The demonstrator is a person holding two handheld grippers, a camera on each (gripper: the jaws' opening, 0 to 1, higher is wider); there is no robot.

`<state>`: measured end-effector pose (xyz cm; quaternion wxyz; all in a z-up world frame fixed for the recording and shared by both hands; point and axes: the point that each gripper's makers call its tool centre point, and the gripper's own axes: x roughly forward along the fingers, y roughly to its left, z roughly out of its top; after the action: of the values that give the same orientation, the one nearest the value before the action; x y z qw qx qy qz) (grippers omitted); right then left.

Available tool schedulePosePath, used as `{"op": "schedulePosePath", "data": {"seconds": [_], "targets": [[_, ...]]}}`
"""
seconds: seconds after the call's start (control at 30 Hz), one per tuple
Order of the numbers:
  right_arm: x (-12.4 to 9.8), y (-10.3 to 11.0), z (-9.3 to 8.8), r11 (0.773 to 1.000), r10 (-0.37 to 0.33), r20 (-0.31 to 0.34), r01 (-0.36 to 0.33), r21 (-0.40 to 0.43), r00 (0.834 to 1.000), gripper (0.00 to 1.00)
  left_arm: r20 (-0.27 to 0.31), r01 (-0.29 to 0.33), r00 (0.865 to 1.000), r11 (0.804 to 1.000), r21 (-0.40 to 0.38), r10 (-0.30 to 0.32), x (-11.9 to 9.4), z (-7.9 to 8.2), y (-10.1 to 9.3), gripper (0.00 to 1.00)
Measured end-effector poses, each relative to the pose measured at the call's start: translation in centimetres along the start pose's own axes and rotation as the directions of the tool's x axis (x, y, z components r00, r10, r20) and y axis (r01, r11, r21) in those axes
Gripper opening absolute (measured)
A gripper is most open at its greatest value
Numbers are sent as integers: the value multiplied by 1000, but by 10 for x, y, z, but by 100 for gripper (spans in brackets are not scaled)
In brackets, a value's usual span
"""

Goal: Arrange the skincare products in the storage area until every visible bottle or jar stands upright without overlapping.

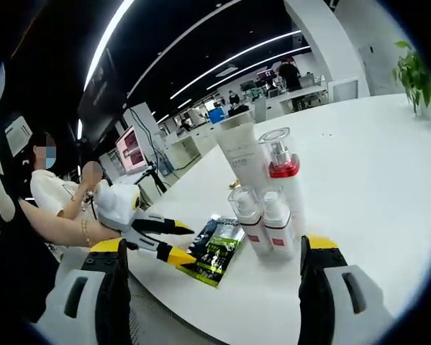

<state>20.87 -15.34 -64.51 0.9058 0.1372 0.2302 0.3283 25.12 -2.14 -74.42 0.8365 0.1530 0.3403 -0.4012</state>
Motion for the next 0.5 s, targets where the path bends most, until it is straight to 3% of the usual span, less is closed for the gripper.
{"op": "schedulePosePath", "data": {"seconds": [0.07, 0.2, 0.33, 0.5], "targets": [[0, 0, 0, 1000, -2, 0, 2, 1, 1000, 99, 6, 40, 999, 998, 51, -40, 7, 5, 0, 55], [0, 0, 0, 1000, -3, 0, 3, 1, 1000, 99, -42, 106, 994, 988, 110, -102, 14, 1, -8, 65], [0, 1, 1, 1000, -6, 1, 6, 3, 1000, 99, -75, 124, 990, 985, 120, -115, 21, -3, -5, 72], [-1, -2, 1, 1000, -10, 3, 10, 5, 1000, 99, -105, 119, 989, 987, 104, -108, 25, -7, 1, 74]]}}
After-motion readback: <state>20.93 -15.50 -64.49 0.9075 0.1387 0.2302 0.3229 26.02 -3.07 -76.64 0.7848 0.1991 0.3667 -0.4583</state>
